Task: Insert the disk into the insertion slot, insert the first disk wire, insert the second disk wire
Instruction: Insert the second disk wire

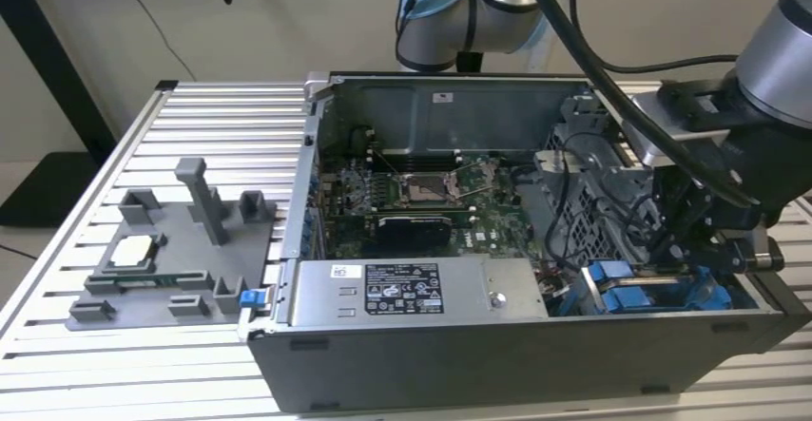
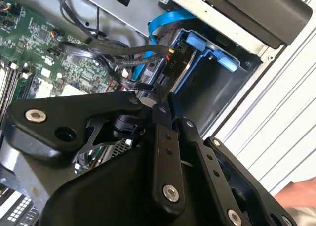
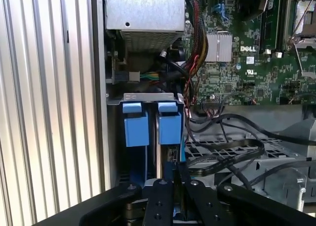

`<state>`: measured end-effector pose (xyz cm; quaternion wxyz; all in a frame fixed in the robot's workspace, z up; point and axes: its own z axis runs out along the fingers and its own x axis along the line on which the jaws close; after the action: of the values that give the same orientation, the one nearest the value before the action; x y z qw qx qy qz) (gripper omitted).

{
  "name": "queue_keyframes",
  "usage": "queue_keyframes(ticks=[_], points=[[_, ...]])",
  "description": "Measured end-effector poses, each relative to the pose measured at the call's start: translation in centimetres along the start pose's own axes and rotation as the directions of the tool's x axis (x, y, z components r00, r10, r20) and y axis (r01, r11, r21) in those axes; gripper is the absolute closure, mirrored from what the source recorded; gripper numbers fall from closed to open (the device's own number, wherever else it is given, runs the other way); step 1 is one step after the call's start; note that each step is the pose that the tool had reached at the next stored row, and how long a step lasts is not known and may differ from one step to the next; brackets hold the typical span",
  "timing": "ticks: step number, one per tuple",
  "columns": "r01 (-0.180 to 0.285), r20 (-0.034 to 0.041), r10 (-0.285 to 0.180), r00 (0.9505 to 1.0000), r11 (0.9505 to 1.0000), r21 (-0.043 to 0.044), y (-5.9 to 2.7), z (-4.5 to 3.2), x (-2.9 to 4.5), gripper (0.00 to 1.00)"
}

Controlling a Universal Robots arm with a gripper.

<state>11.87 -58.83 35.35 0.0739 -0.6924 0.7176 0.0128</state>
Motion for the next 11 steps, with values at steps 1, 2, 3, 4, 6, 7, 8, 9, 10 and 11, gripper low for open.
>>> queue_keyframes(ticks=[1,2,3,4,6,7,8,9,10,11], points=[[0.0,0.0009,0.0,1.0,1.0,-0.0001,-0.06,0.04,0.0,1.0],[0.0,0.0015,0.0,1.0,1.0,-0.0001,-0.12,0.07,0.0,1.0],[0.0,0.0021,0.0,1.0,1.0,-0.0002,-0.16,0.1,0.0,1.0],[0.0,0.0029,0.0,1.0,1.0,-0.0003,-0.21,0.14,0.0,1.0],[-0.001,0.0043,0.001,1.0,1.0,-0.0006,-0.25,0.19,0.01,1.0],[-0.001,0.005,0.001,1.0,1.0,-0.0008,-0.25,0.23,0.02,1.0],[-0.001,0.0058,0.001,1.0,1.0,-0.0009,-0.26,0.27,0.02,1.0],[-0.001,0.0066,0.001,1.0,1.0,-0.0013,-0.28,0.32,0.02,1.0],[-0.001,0.0073,0.001,1.0,1.0,-0.0015,-0.28,0.38,0.02,1.0],[-0.001,0.008,0.001,1.0,1.0,-0.0018,-0.3,0.42,0.03,1.0]])
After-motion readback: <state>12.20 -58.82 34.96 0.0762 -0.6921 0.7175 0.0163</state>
